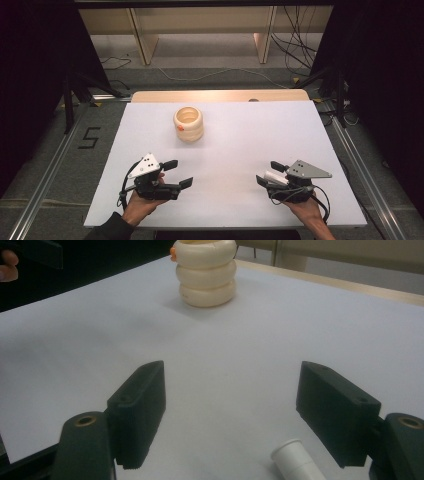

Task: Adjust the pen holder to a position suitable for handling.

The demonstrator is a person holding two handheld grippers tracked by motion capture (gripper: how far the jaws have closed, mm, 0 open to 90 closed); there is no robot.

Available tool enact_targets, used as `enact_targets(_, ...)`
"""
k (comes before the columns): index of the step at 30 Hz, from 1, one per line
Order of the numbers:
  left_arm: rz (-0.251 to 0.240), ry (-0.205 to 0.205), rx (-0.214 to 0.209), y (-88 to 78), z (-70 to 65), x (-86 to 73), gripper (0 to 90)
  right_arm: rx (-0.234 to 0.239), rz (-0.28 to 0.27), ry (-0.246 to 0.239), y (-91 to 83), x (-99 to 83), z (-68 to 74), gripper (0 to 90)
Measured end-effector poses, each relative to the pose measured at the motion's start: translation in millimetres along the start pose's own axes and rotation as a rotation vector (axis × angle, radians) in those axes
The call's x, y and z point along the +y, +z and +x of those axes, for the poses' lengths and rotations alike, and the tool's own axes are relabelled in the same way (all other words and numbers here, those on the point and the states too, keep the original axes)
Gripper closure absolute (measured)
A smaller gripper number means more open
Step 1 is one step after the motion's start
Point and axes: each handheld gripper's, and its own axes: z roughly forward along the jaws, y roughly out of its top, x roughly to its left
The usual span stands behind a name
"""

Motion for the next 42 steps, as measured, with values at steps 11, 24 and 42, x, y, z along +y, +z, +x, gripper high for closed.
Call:
enact_targets(11,-0.008,-0.023,0.043,2.4,8.3,6.6,16.9,0.001,0.001,0.003,0.3,0.1,0.2,28.7)
enact_targets(24,0.026,-0.149,0.344,20.2,62.5,26.7,16.4,0.005,-0.004,0.003,0.0,0.9,0.3,28.7)
enact_targets(42,0.063,-0.226,0.482,41.9,131.7,26.1,48.3,0.010,-0.003,0.007,1.1,0.9,0.4,28.9)
